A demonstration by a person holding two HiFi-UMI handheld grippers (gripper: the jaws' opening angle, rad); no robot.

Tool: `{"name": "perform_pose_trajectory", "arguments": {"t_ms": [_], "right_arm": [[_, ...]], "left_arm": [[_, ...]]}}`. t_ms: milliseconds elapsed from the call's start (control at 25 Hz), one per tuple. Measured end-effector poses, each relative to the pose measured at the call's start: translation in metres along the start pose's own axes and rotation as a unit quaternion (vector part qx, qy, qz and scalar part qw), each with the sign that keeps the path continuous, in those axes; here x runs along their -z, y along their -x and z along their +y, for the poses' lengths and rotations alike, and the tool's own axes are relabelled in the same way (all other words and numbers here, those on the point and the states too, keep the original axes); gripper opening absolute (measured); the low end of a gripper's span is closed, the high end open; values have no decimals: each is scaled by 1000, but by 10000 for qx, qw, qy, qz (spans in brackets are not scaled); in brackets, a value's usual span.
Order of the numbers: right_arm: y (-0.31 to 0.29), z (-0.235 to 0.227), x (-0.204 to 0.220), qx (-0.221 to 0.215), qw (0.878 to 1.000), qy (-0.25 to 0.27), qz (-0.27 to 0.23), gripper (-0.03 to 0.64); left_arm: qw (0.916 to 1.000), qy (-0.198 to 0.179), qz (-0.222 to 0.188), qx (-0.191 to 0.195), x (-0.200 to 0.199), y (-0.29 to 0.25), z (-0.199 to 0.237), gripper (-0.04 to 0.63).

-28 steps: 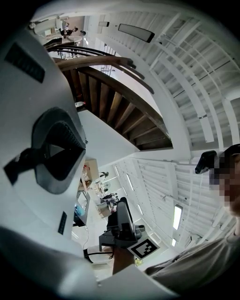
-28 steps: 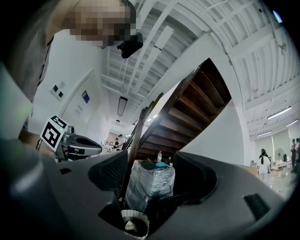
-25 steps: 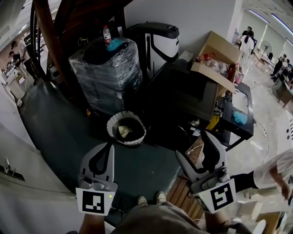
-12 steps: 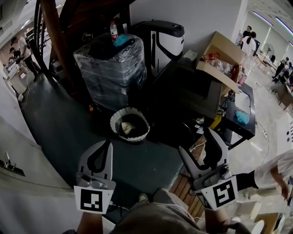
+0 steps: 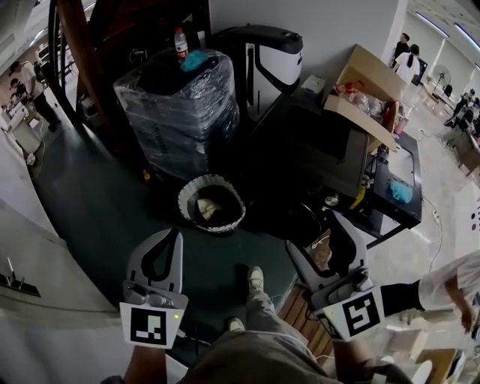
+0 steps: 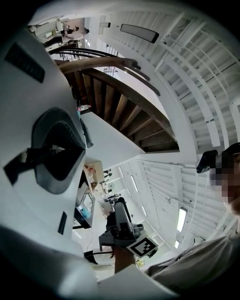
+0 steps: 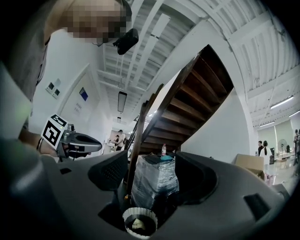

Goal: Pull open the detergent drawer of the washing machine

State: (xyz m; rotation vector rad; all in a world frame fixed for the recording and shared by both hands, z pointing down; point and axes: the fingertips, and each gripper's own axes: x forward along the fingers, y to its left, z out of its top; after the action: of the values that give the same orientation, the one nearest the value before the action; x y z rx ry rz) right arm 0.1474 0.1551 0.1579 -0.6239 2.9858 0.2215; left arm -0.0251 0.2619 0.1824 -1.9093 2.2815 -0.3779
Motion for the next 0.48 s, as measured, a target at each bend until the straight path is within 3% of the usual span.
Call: {"name": "perform_pose_trajectory", "arguments": {"t_ms": [480], "right_arm": [[-111,-85,48,-271,9987,-407,129,308]], "left_arm": [[9996,-38,215,-161,18,-129,30,15]]}}
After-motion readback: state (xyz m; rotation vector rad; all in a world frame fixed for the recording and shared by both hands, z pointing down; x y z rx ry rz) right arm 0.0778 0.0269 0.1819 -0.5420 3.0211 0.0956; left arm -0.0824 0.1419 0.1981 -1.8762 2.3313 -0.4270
